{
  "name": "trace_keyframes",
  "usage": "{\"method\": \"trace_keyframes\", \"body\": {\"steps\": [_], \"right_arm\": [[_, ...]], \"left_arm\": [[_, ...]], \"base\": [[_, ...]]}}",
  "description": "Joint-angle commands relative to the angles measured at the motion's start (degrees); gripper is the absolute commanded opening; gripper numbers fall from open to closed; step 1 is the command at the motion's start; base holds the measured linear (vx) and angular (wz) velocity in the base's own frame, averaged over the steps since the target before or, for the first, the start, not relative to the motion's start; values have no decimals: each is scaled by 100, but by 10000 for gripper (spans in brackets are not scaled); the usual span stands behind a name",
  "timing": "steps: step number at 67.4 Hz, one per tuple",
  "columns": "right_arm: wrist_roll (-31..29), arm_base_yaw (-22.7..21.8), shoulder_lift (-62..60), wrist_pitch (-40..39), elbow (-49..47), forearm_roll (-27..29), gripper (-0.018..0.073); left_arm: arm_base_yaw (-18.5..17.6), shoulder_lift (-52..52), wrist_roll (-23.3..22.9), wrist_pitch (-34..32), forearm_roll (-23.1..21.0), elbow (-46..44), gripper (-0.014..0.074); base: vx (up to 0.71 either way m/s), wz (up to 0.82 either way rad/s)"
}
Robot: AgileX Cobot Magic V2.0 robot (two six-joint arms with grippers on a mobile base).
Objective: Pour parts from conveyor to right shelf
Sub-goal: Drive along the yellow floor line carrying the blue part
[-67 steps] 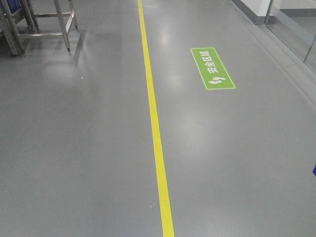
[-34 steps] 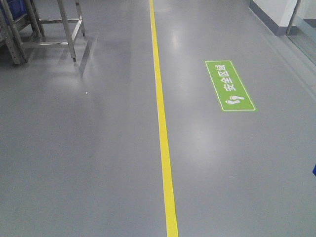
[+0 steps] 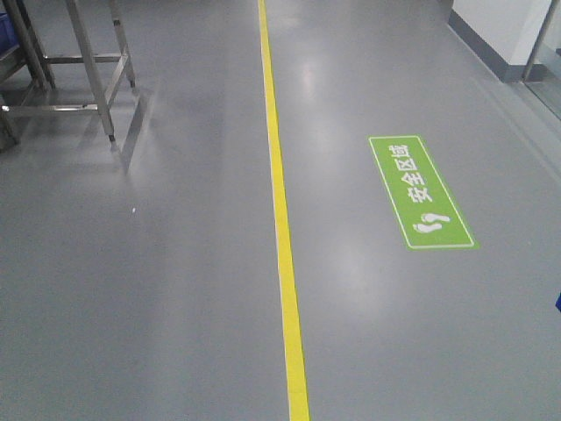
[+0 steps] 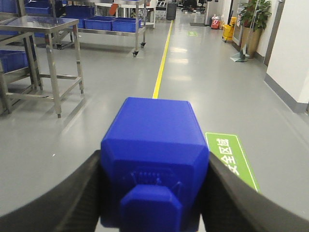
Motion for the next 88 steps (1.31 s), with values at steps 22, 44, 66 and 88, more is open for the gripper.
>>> {"method": "trace_keyframes", "body": {"steps": [22,44,66,88], "right_arm": [[-20,-22,73,-442,-166,11,48],[-20,-22,73,-442,-166,11,48],[-20,-20,73,-442,-166,6,48],[-20,-20,73,-442,-166,6,48]], "left_arm": [[-8,-26,-42,-414,-35,-150,-6],[-8,-26,-42,-414,-35,-150,-6],[-8,-26,-42,-414,-35,-150,-6],[-8,-26,-42,-414,-35,-150,-6]], "base": [[73,3],[78,10],[78,0],[81,-5]]}}
